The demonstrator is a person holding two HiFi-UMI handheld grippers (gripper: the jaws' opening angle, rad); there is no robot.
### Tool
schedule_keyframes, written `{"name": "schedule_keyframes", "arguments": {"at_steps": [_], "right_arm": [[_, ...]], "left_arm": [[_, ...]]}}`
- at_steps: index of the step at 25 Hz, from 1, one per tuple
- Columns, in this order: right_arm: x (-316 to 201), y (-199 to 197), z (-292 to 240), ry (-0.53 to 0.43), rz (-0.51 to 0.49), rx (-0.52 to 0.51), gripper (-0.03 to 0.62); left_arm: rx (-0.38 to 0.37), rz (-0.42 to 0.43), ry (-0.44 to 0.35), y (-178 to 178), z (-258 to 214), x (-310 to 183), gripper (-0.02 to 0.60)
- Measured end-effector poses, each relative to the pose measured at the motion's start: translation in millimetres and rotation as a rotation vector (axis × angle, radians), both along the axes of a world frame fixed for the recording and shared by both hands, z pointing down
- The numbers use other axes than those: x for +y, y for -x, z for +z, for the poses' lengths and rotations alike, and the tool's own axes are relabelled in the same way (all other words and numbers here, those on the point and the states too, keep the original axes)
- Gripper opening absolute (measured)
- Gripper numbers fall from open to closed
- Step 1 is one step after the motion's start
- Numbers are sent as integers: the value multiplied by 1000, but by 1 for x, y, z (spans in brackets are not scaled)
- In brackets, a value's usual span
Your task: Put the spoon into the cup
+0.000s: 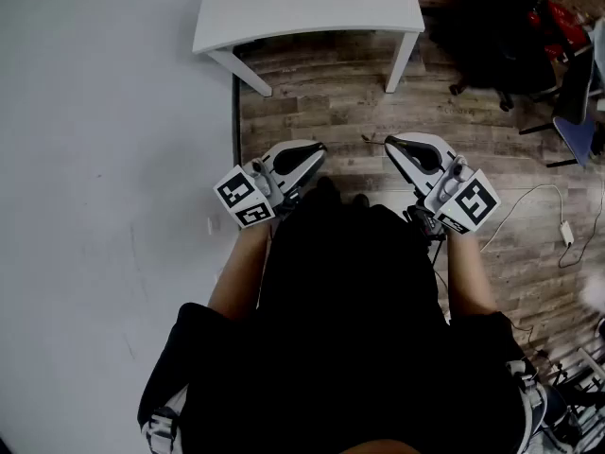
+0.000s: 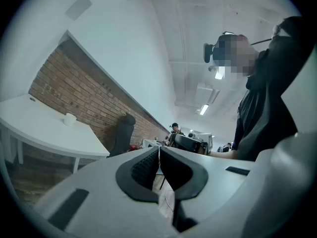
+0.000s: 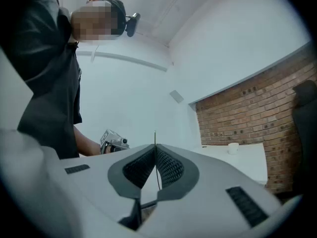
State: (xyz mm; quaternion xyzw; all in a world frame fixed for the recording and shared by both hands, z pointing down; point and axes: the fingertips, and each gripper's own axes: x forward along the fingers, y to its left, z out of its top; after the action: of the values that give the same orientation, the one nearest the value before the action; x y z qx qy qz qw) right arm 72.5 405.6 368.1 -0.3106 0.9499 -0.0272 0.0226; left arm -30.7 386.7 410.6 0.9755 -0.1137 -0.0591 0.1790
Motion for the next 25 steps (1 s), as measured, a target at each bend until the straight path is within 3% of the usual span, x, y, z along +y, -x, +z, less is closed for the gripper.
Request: {"name": "schedule_keyframes", "arguments": {"at_steps": [5, 17, 21, 25], "right_arm": [[6, 5, -4, 0, -12, -2, 9], [16, 12, 2, 1, -25, 19, 9], [18, 17, 1, -5, -45, 15, 9], [17, 19, -2, -11, -49, 7, 9]], "left_arm": [[59, -8, 25, 6, -10, 1, 23], [39, -7, 4, 13, -10, 11, 23], [127, -12, 58, 19, -18, 10, 23], [114, -12, 58, 24, -18, 8, 23]]}}
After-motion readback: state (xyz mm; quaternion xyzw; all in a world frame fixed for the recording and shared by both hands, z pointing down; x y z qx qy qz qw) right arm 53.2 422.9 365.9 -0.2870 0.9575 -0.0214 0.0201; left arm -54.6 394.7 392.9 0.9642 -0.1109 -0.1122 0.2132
